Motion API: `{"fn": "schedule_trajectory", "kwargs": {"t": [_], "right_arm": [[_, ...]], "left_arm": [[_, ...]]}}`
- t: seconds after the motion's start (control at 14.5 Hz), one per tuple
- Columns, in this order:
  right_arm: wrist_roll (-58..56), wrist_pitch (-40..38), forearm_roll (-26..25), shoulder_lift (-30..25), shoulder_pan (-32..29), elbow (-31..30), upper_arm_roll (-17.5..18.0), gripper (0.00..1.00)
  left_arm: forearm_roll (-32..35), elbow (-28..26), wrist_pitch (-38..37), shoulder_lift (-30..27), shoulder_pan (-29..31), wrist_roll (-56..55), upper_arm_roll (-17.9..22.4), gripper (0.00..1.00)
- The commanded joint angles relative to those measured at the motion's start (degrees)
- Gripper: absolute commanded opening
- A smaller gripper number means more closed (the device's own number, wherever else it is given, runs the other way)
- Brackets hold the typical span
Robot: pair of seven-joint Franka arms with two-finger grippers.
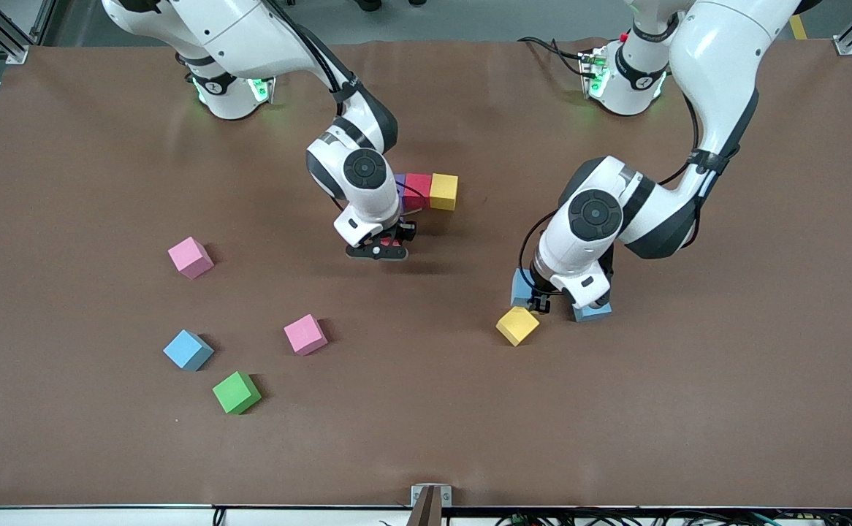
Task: Arrange 11 blocks into digit 3
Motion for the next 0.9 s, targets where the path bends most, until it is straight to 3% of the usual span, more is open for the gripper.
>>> {"fn": "schedule_trajectory", "kwargs": {"t": [0.0, 0.83], "right_arm": [[1.69, -0.06, -1.64, 0.76, 0.56, 0.62, -0.72, 0.04], [1.25, -0.50, -4.37, 0.68, 0.03, 0.26, -0.72, 0.06]], "left_arm": [[1.16, 0.86, 0.23, 0.63, 0.09, 0.27, -0.28, 0.32], [0.89, 4.46, 0.23, 4.58, -5.09, -2.45, -0.28, 0.34]]}}
